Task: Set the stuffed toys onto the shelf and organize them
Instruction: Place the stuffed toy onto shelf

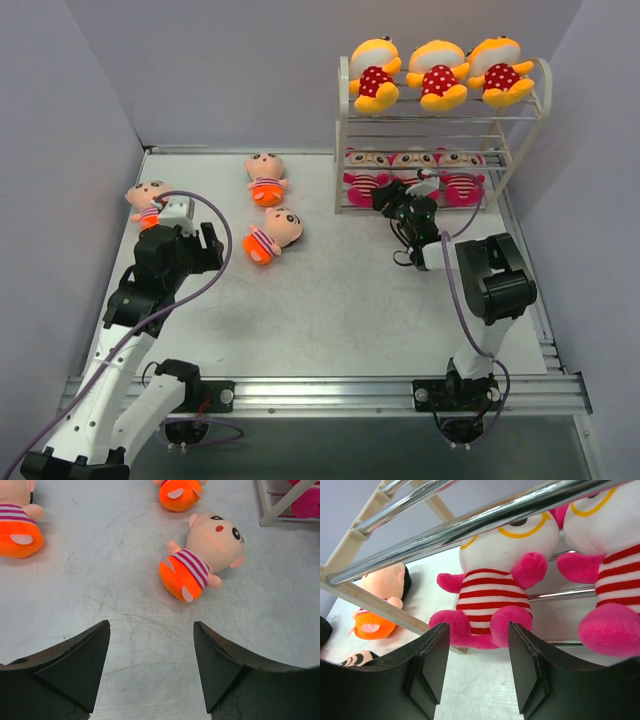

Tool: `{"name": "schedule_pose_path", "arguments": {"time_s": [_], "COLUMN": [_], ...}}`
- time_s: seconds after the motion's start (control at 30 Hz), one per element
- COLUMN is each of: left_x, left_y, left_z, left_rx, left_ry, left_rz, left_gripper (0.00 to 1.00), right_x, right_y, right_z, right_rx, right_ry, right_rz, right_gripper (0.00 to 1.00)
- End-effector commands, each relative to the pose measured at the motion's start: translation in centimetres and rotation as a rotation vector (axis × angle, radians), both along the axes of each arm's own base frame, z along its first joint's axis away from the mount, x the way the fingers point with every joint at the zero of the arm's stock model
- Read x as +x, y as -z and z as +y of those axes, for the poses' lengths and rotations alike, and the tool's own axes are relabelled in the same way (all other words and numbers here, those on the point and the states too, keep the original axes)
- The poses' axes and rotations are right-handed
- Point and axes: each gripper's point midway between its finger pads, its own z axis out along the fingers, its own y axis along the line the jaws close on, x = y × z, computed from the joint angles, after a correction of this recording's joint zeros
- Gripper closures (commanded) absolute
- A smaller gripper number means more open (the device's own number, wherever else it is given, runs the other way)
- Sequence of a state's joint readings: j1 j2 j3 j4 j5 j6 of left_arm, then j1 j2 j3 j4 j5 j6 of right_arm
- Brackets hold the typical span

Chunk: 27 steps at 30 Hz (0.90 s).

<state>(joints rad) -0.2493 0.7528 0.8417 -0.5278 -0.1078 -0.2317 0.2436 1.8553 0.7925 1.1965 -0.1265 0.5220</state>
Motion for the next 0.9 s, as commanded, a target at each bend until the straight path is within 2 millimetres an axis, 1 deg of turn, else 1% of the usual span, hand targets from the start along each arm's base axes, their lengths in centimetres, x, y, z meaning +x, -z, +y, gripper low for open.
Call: {"name": "schedule_pose_path", "arguments": {"time_s": [0.0,0.03,0.07,0.1,0.13,0.17,0.2,0.23,0.27,0.3,0.33,0.37,0.4,0.5,0.57,0.6,0.67,0.73,0.77,0.8,0.83,0.87], "left_x": [0.0,-0.1,-0.1,-0.1,-0.1,-0.1,-0.1,-0.2,-0.2,-0.2,-0.2,-0.2,-0.2,-0.2,-0.2,-0.2,-0.2,-0.2,-0.2,-0.2,-0.1,-0.2], "left_y": [-0.6,-0.7,-0.6,-0.7,-0.7,-0.7,-0.7,-0.7,-0.7,-0.7,-0.8,-0.8,-0.7,-0.8,-0.7,-0.7,-0.7,-0.7,-0.7,-0.7,-0.7,-0.6], "left_z": [-0.2,-0.2,-0.2,-0.2,-0.2,-0.2,-0.2,-0.2,-0.2,-0.2,-0.2,-0.2,-0.2,-0.2,-0.3,-0.3,-0.3,-0.3,-0.3,-0.3,-0.3,-0.3], "left_rx": [-0.002,-0.003,-0.004,-0.005,-0.005,-0.006,-0.005,-0.005,-0.007,-0.007,-0.008,-0.007,-0.007,-0.008,-0.009,-0.009,-0.010,-0.010,-0.010,-0.010,-0.010,-0.009], "left_ry": [0.013,0.014,0.012,0.014,0.012,0.014,0.012,0.014,0.013,0.015,0.015,0.013,0.015,0.016,0.015,0.015,0.018,0.017,0.017,0.017,0.017,0.015], "left_rz": [-0.029,-0.030,-0.029,-0.030,-0.031,-0.031,-0.030,-0.030,-0.031,-0.030,-0.034,-0.033,-0.031,-0.034,-0.029,-0.031,-0.031,-0.031,-0.032,-0.031,-0.031,-0.029], "left_gripper": [0.24,0.24,0.24,0.24,0.24,0.24,0.24,0.24,0.24,0.24,0.24,0.24,0.24,0.24,0.24,0.24,0.24,0.24,0.24,0.24,0.24,0.24], "right_x": [-0.6,-0.7,-1.1,-1.3,-1.5,-1.8,-2.0,-2.1,-2.4,-2.7,-2.9,-3.1,-3.4,-4.1,-4.2,-4.3,-4.2,-4.1,-3.8,-3.8,-3.6,-3.3], "right_y": [-2.7,-3.2,-2.6,-3.3,-3.4,-3.0,-3.8,-3.8,-3.1,-3.9,-4.0,-3.7,-4.4,-4.3,-4.3,-4.1,-3.7,-3.0,-3.3,-2.6,-2.5,-2.8], "right_z": [-0.8,-1.1,-1.4,-1.5,-1.7,-1.8,-2.0,-2.2,-2.7,-3.0,-3.2,-3.9,-4.2,-4.9,-5.1,-5.3,-5.0,-4.1,-3.7,-3.0,-2.8,-2.4], "right_rx": [0.003,0.007,0.006,0.009,0.007,0.006,0.013,0.016,0.004,0.020,0.024,0.022,0.047,0.072,0.109,0.118,0.146,0.153,0.167,0.167,0.170,0.187], "right_ry": [0.041,0.061,0.071,0.076,0.078,0.080,0.084,0.092,0.113,0.129,0.139,0.181,0.200,0.248,0.272,0.288,0.297,0.292,0.290,0.282,0.288,0.287], "right_rz": [-0.047,-0.049,-0.016,-0.021,-0.015,0.014,0.014,0.030,0.077,0.076,0.086,0.113,0.111,0.135,0.140,0.146,0.153,0.169,0.164,0.178,0.177,0.163], "right_gripper": [0.50,0.50,0.50,0.50,0.50,0.50,0.50,0.49,0.49,0.48,0.48,0.47,0.45,0.43,0.42,0.39,0.38,0.38,0.38,0.38,0.38,0.38]}}
